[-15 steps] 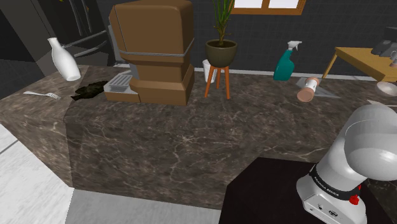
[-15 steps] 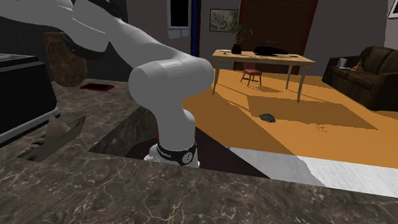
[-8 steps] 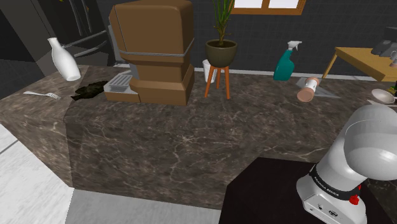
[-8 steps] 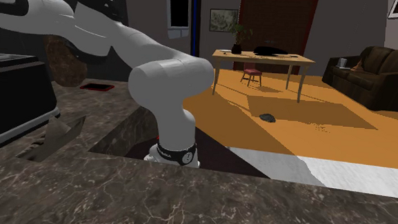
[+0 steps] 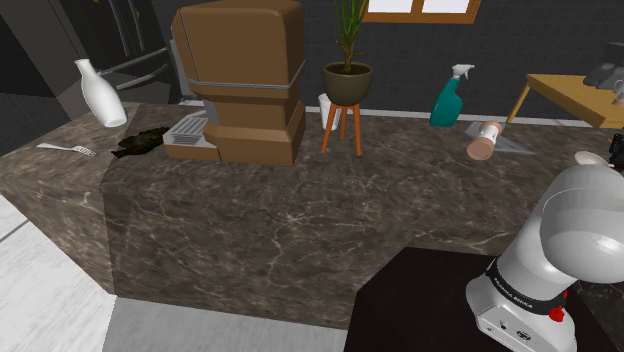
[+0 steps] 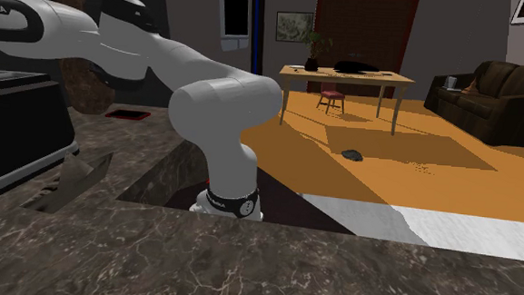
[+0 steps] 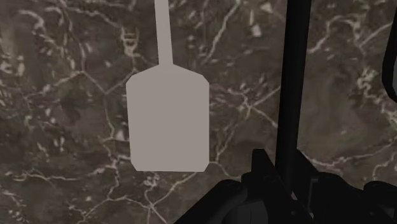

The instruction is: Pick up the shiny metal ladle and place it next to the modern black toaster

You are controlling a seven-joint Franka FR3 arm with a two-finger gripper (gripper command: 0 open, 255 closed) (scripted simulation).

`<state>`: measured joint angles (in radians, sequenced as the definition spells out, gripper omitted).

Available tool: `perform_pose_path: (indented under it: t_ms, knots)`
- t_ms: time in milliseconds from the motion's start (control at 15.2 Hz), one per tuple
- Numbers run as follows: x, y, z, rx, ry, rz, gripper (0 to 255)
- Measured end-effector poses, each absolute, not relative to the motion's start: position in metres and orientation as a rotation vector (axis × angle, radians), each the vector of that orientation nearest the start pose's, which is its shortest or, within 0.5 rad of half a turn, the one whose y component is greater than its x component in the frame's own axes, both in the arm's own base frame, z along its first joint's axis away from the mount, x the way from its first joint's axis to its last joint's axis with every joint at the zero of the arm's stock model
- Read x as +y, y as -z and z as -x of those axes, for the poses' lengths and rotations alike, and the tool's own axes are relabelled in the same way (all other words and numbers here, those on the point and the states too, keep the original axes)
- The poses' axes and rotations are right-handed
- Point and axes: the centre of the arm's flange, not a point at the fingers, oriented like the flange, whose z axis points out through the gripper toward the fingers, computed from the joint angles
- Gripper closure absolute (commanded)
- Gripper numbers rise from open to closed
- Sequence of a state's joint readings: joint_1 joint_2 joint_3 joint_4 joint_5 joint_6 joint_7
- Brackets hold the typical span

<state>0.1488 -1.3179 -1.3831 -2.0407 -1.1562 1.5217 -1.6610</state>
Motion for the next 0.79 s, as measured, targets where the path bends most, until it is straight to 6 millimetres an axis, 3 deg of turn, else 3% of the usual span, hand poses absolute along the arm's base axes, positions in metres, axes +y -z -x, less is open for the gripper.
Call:
perform_pose_path:
  t_ms: [198,594,660,792]
  knots:
    - [-0.5398,-0.3503,0.0556,-1.132,0.155,2.894,255]
    - [-0.5391,-0.3478,0.0555,-1.132,0.155,2.895,255]
    - [-0.5391,-0.3478,0.0555,-1.132,0.155,2.895,0]
    - [-0.5391,-0.3478,0.0555,-1.132,0.155,2.895,0]
